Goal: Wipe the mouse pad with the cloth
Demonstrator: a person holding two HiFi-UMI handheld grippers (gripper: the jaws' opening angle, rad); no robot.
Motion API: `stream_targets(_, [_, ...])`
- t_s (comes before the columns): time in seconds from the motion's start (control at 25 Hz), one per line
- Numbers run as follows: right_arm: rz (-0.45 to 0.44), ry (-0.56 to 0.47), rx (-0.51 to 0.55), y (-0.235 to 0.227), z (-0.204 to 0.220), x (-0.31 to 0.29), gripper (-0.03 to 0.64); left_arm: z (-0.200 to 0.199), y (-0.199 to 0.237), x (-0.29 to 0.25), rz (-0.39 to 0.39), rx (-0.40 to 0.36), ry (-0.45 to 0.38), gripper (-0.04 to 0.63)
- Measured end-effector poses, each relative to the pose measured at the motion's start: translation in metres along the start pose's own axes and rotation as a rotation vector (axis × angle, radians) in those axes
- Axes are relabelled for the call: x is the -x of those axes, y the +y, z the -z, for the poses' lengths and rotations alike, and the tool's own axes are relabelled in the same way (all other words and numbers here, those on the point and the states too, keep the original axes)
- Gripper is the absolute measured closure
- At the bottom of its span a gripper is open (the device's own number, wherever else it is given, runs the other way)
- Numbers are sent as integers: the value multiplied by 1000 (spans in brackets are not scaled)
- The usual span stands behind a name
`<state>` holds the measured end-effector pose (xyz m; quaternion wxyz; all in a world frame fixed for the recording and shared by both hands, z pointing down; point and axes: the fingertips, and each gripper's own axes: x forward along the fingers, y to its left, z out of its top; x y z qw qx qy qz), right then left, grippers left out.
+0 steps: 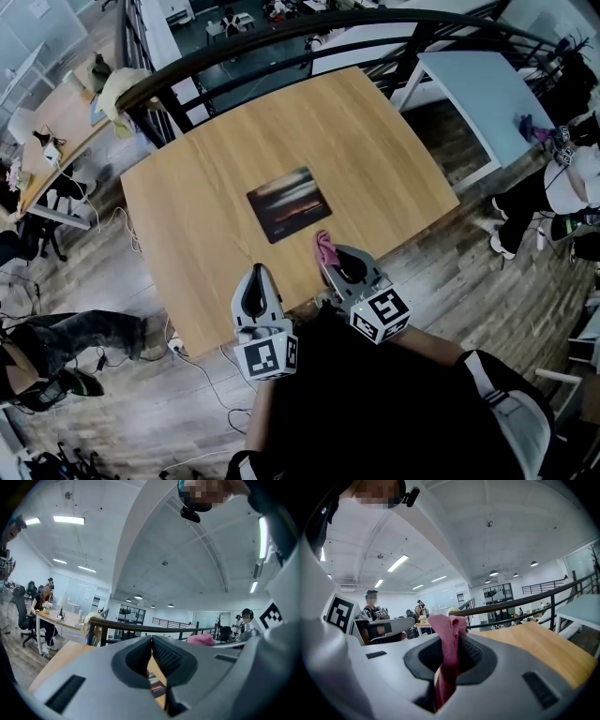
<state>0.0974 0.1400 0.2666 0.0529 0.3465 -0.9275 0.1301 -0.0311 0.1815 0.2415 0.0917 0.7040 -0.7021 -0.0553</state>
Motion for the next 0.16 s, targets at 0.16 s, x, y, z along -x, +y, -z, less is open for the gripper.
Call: stream_targets(0.16, [6,-3,-1,1,-1,1,554,-1,2,2,-4,-3,2,572])
